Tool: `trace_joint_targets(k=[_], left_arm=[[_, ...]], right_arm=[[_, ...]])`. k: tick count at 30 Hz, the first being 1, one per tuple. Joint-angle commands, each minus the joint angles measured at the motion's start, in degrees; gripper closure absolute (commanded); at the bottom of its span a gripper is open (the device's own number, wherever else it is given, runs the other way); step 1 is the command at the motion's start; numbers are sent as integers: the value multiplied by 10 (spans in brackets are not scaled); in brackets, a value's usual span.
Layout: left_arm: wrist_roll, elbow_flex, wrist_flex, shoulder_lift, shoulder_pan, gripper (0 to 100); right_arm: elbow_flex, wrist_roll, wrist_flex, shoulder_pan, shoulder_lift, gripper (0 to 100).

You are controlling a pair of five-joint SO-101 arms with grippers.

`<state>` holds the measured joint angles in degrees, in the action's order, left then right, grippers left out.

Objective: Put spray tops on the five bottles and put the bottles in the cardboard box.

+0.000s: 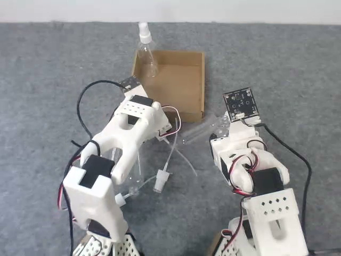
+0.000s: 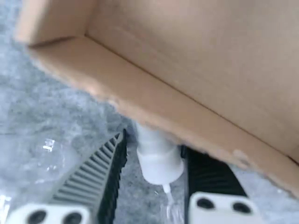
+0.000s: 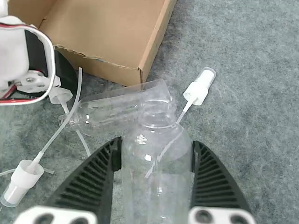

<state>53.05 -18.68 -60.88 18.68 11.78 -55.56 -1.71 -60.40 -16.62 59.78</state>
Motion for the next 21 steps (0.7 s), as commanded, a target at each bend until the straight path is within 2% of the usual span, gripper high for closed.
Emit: trace_joint_targets(k=[1,7,12,21], left_arm=[[5,25,-5,-5,-3,839],[4,23,-6,-8,-5,993],[4,36,-44,-9,0,988],[2,119,-193,-9,-3,989]], right_arm=[[6,1,13,7,15,890],[6,1,13,7,15,890],[6,1,13,19,15,890],[6,1,15,29,15,890]])
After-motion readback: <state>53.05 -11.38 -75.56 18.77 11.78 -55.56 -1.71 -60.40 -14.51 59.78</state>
